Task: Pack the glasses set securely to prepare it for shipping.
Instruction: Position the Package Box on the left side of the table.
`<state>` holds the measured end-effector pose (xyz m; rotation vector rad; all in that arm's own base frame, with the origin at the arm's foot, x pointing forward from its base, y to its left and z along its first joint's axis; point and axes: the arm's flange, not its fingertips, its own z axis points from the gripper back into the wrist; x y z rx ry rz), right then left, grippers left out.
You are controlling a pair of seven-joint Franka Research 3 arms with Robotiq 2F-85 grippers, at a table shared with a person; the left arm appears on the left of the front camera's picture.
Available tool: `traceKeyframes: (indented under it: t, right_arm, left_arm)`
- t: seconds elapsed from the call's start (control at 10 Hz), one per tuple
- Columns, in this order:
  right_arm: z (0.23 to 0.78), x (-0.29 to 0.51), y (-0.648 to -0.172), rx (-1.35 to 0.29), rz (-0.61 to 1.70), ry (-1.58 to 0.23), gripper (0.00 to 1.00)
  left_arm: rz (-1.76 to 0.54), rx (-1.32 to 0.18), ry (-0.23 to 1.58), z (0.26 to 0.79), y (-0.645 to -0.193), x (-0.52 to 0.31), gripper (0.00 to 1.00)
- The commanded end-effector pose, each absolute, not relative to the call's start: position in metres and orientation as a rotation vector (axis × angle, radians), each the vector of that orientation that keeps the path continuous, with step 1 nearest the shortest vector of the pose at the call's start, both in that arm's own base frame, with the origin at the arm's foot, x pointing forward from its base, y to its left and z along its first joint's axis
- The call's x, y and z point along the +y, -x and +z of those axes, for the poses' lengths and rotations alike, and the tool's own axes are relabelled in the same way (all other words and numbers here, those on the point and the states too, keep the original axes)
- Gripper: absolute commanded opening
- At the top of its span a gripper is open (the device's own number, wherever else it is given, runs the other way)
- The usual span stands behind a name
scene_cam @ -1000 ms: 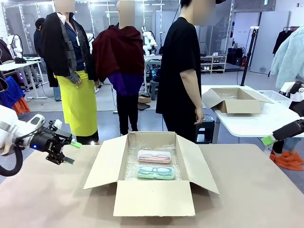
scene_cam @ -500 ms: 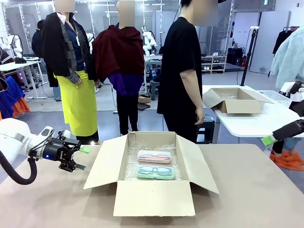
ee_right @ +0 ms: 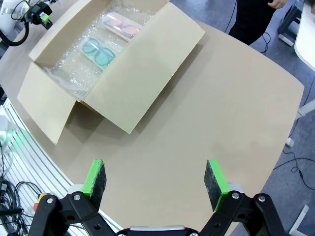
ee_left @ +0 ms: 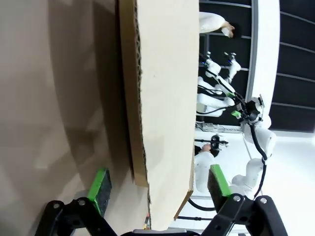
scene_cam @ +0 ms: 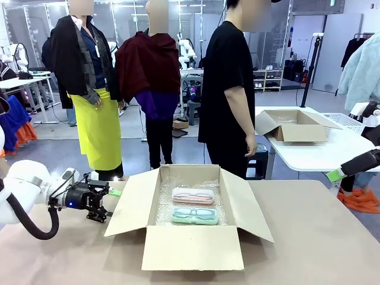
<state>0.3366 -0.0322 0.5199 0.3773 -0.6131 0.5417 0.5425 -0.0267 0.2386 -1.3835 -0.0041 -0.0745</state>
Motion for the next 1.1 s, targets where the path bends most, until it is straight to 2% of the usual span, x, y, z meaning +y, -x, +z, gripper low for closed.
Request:
traceKeyframes:
  t: [0.0, 0.1, 0.3, 0.5, 0.6, 0.7, 1.0]
  right_arm:
    - [0.52, -0.031, -0.336, -0.608, 0.529, -0.374, 1.0]
    - [0.52, -0.031, -0.336, -0.608, 0.529, -0.374, 1.0]
    - [0.52, -0.031, -0.336, -0.608, 0.529, -0.374, 1.0]
    - [0.52, -0.031, -0.336, -0.608, 0.529, -0.374, 1.0]
    - [0.52, -0.031, -0.336, -0.608, 0.529, -0.374, 1.0]
    - [0.52, -0.031, -0.336, -0.608, 0.529, -0.374, 1.0]
    - [0.52, -0.031, -0.336, -0.608, 0.529, -0.374, 1.0]
  left_arm:
    - [-0.112, -0.041, 1.49, 0.238, -0.548, -0.028, 0.81]
    - [-0.124, -0.037, 1.521, 0.239, -0.547, -0.03, 0.43]
    - [-0.141, -0.047, 1.54, 0.24, -0.543, -0.029, 0.0]
    - [-0.147, -0.058, 1.545, 0.242, -0.542, -0.024, 0.0]
    - [-0.161, -0.066, 1.557, 0.245, -0.541, -0.022, 0.03]
    - [-0.169, -0.069, 1.571, 0.247, -0.54, -0.02, 0.0]
    - [-0.195, -0.075, 1.582, 0.252, -0.536, -0.016, 0.0]
